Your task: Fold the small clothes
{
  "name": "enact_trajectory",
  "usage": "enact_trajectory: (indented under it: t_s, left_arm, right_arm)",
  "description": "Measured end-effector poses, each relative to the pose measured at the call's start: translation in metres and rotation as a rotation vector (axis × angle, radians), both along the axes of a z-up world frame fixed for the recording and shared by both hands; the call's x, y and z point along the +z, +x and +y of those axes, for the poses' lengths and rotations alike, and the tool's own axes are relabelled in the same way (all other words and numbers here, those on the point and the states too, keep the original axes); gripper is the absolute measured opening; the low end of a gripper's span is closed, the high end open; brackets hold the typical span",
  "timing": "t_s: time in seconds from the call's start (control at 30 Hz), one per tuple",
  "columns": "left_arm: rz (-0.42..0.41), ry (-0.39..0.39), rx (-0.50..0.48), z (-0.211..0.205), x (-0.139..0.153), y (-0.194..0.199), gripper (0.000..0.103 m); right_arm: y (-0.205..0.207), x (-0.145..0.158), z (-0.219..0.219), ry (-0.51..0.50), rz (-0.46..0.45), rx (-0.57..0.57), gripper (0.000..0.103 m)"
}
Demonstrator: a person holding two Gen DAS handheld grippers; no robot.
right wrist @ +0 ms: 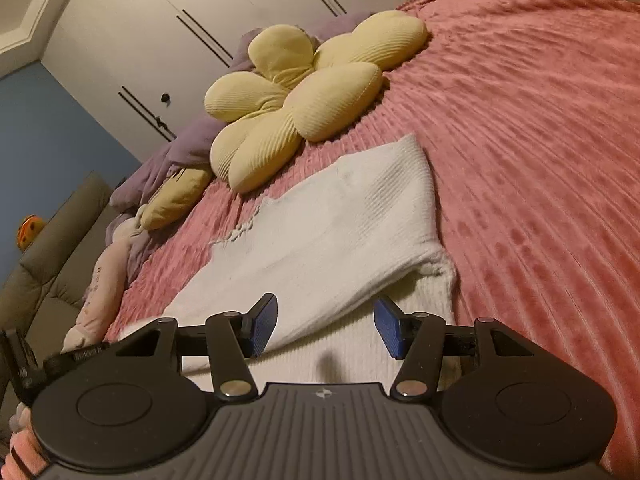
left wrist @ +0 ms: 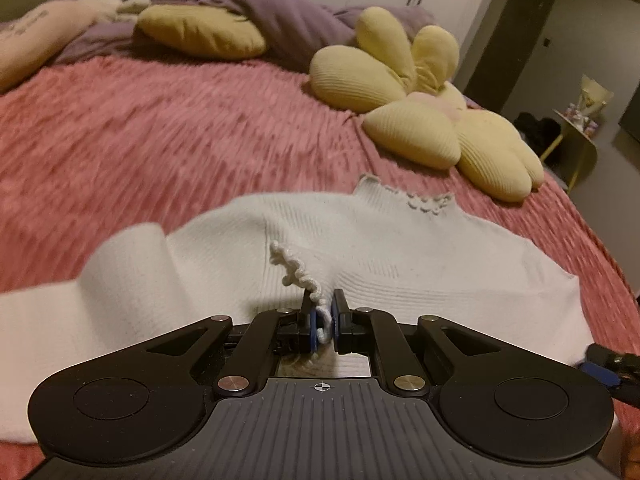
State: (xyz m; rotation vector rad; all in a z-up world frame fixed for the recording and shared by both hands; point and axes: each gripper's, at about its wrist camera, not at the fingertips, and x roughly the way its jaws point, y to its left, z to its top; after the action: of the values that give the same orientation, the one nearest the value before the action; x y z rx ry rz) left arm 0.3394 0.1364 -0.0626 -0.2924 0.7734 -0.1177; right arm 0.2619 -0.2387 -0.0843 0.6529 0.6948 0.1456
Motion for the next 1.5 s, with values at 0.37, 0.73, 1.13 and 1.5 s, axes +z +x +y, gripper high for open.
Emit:
enact_trajectory:
  t_s: [0.37,0.73,1.13,1.5]
  left_arm:
    - [0.014,0.015,-0.011,-0.002,-0.009,0.000,0.010]
    - [0.040,0.003,0.021,0.000,-0.018,0.001,0.011]
    - [0.018,-0.112,0.145,0.043,-0.011,-0.039,0.075]
    - [0.056,-0.139,0.720,0.209,-0.011,-0.178,0.088]
  right_arm:
    - [0.007,-0.008,-0.018,-0.206,0.021,-0.071,0.011]
    - [0.025,0.025,0.031,-0.474,-0.033,0.131,0.015]
    - [0.059,-0.005,0.078,-0.795,-0.001,0.226,0.022]
    - [-0.049,0.028,0.068,-0.537,-0.100,0.200,0.078]
